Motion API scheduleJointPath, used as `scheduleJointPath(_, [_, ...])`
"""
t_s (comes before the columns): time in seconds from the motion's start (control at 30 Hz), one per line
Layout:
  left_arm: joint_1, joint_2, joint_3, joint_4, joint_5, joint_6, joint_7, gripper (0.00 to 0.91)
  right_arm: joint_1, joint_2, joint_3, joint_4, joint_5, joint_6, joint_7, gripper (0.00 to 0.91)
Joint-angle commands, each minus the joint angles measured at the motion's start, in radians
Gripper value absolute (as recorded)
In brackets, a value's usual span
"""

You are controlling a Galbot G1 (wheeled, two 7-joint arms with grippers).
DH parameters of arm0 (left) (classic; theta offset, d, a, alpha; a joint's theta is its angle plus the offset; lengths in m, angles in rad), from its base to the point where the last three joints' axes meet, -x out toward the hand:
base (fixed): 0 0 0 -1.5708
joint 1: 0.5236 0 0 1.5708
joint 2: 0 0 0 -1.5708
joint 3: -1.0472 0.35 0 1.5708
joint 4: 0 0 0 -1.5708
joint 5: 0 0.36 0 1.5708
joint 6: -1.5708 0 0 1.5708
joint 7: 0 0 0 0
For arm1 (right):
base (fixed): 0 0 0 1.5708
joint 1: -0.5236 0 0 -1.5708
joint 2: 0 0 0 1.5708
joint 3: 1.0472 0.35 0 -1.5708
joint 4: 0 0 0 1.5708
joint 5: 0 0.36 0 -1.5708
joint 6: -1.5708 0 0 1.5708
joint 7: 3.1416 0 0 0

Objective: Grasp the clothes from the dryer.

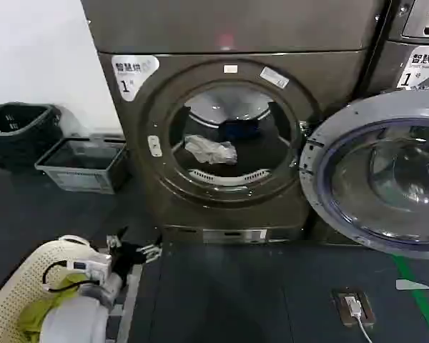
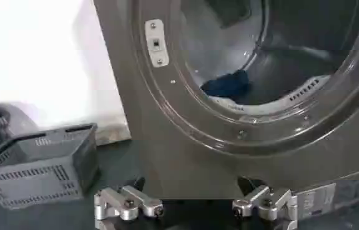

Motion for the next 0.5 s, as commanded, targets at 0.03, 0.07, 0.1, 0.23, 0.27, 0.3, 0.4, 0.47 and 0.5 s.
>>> scheduleJointPath(0.03, [0.0,0.0,0.001,0.001,-0.003,0.049,0.0,0.907,0.001,-0.002,-0.003,0.002,0.0,0.001,0.021,0.907])
scheduleJointPath(0.07, [-0.001,0.0,0.0,0.001,-0.007,0.049,-0.005,0.907,0.0,-0.002,-0.011,-0.007,0.0,0.045,0.021,0.907])
scheduleJointPath(0.1, [-0.001,0.0,0.0,0.002,-0.009,0.049,-0.007,0.907,-0.002,-0.003,-0.016,-0.012,0.001,0.062,0.027,0.907])
scheduleJointPath(0.23, [-0.002,0.0,0.001,0.002,-0.01,0.049,-0.012,0.907,0.003,-0.006,-0.017,-0.028,0.003,0.078,0.034,0.907])
scheduleJointPath(0.27, [-0.002,0.001,0.001,0.002,-0.01,0.049,-0.014,0.907,0.002,-0.005,-0.017,-0.031,0.004,0.082,0.032,0.907])
scheduleJointPath(0.3, [-0.002,0.001,0.0,0.003,-0.01,0.049,-0.015,0.907,0.002,-0.005,-0.018,-0.033,0.006,0.082,0.036,0.907])
scheduleJointPath(0.4, [-0.001,0.001,0.0,0.002,-0.013,0.049,-0.021,0.907,0.0,-0.003,-0.02,-0.029,0.006,0.062,0.049,0.907])
scheduleJointPath(0.47, [-0.001,0.002,0.0,0.002,-0.018,0.049,-0.025,0.907,0.001,-0.005,-0.022,-0.029,0.009,0.055,0.059,0.907])
scheduleJointPath(0.5, [-0.002,0.002,0.0,0.003,-0.019,0.049,-0.028,0.907,0.001,-0.007,-0.023,-0.029,0.011,0.052,0.062,0.907])
